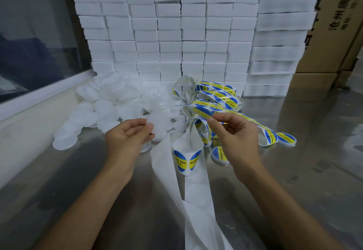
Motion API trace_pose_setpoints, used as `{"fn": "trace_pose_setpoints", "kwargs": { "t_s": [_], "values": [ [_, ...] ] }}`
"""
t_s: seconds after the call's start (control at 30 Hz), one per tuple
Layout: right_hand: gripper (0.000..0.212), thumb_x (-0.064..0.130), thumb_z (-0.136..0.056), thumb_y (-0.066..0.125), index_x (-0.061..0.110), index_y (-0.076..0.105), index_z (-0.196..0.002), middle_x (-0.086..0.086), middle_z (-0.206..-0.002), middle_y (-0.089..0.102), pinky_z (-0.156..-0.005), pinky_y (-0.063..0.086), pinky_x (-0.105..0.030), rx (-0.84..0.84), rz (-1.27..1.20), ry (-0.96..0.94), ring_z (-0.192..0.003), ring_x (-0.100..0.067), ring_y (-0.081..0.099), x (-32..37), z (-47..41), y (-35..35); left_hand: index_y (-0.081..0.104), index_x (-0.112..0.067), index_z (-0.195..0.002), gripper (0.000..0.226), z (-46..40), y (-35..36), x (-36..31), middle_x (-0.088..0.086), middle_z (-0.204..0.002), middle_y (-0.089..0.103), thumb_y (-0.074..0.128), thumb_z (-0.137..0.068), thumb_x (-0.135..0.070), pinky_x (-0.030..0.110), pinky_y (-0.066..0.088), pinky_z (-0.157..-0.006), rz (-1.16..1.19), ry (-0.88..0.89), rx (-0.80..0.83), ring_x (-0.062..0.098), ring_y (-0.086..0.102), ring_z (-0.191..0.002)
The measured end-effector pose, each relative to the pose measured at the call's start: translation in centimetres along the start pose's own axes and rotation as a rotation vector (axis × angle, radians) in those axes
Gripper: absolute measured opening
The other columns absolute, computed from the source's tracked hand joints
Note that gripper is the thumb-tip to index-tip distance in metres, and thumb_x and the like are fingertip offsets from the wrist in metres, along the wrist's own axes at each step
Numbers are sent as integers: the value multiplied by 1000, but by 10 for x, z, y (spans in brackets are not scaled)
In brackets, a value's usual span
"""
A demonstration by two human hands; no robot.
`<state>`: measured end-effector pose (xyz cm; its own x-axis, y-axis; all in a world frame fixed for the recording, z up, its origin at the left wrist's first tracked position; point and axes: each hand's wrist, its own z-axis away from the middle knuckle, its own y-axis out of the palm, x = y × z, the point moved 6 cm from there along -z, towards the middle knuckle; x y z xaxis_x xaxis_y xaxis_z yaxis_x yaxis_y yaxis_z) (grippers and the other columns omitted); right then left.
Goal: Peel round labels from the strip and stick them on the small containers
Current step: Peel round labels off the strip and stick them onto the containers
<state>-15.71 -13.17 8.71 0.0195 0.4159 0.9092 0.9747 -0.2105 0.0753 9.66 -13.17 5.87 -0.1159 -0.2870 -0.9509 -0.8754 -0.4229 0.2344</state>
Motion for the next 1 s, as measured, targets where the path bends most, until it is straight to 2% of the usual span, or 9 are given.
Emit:
{"fn": "trace_pose_setpoints", "kwargs": {
  "t_s": [0.1, 0.23, 0.33, 0.53, 0.8, 1.0],
  "values": [
    [12, 14, -83, 76, 24, 73, -76, 8, -79, 74, -58, 49, -19, 41, -21, -5, -66, -6, 62, 4, 3, 4, 67, -3, -87, 13, 6, 10, -1, 5, -75, 75, 69, -78, 6, 25, 59, -67, 247, -113, 89, 18, 73, -68],
    [11, 9, -85, 72, 18, 75, -78, 5, -68, 71, -57, 49, -16, 107, -151, 38, -59, -5, 61, 11, 6, 10, 71, -3, -82, 20, 14, 22, -4, 10, -78, 75, 73, -62, -2, 24, 58, -65, 347, -174, 171, 20, 73, -71],
    [12, 11, -84, 72, 18, 77, -75, 2, -67, 71, -56, 48, -18, 159, -187, 85, -55, -7, 57, 11, 9, 17, 77, -7, -70, 12, 19, 29, -5, 11, -78, 75, 71, -60, -2, 24, 58, -63, 351, -198, 247, 19, 73, -70],
    [15, 10, -83, 74, 21, 78, -74, -1, -72, 74, -55, 48, -15, 220, -154, 91, -53, -5, 58, 11, 17, 27, 67, 3, -95, 37, 25, 36, -7, 17, -88, 75, 72, -60, -4, 25, 58, -63, 306, -231, 331, 24, 74, -78],
    [15, 10, -82, 75, 22, 78, -75, -2, -75, 76, -55, 48, -15, 228, -119, 84, -53, -5, 59, 10, 18, 28, 71, 0, -87, 34, 28, 37, -9, 18, -87, 75, 76, -54, -8, 25, 58, -61, 297, -230, 356, 25, 74, -78],
    [9, 8, -83, 75, 15, 77, -79, -4, -75, 75, -53, 47, -15, 214, -111, 97, -52, -5, 58, 7, 17, 27, 68, 2, -91, 38, 28, 38, -11, 18, -85, 75, 75, -55, -7, 25, 58, -60, 284, -221, 354, 24, 74, -77]
  ]
}}
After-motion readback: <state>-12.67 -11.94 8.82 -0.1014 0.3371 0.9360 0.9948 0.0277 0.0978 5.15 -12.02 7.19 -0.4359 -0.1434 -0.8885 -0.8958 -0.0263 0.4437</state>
